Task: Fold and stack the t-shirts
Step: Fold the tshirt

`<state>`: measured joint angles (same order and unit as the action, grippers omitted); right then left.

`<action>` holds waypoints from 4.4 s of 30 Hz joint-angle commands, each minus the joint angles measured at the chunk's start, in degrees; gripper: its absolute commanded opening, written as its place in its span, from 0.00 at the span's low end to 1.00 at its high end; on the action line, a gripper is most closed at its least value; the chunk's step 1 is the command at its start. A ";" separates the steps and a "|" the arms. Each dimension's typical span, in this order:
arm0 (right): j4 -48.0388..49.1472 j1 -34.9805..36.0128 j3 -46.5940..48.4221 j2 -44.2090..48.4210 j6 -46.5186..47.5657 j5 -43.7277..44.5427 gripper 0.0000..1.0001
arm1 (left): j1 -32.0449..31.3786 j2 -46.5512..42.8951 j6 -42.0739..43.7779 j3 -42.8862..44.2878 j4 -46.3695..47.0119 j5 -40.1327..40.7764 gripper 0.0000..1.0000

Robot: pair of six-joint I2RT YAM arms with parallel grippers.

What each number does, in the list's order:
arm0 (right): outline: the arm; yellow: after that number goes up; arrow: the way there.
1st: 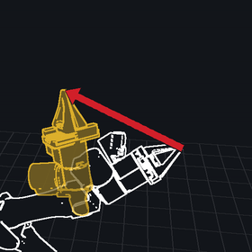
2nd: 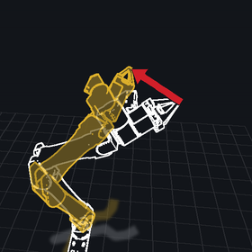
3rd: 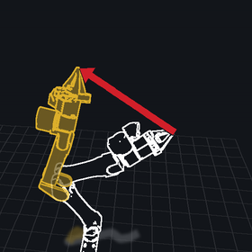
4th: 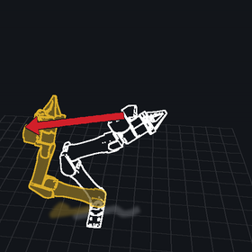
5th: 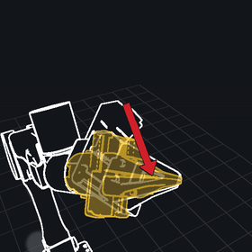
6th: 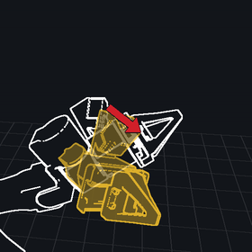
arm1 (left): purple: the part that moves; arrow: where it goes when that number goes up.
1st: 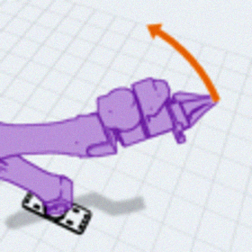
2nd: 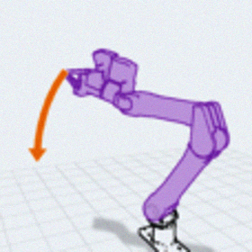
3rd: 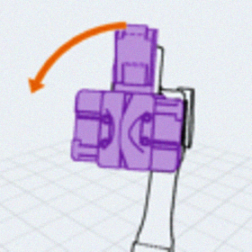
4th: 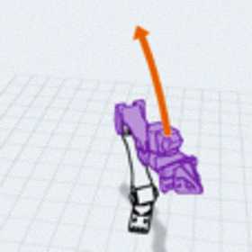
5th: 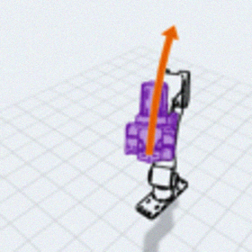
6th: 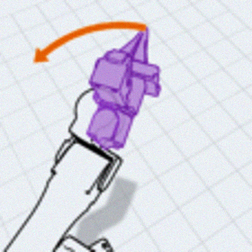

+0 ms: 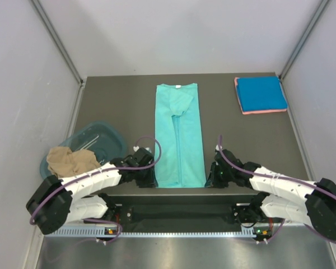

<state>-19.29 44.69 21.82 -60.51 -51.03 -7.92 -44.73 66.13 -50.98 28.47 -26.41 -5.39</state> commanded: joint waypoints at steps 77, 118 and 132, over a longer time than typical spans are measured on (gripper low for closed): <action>-2.24 -6.01 26.40 -17.17 16.11 -0.69 0.00 | 16.16 18.93 9.84 21.09 2.94 -7.27 0.00; -5.41 -21.92 65.98 -49.62 28.44 -4.73 0.00 | 26.54 53.57 13.98 71.02 -6.63 0.55 0.00; -1.10 -23.50 69.41 -54.36 27.30 -7.54 0.00 | 27.59 57.79 16.09 75.94 -2.42 2.23 0.00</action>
<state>-23.24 22.00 88.25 -114.02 -23.62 -14.39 -17.65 123.15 -36.01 101.41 -32.12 -3.97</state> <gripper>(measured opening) 0.007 0.013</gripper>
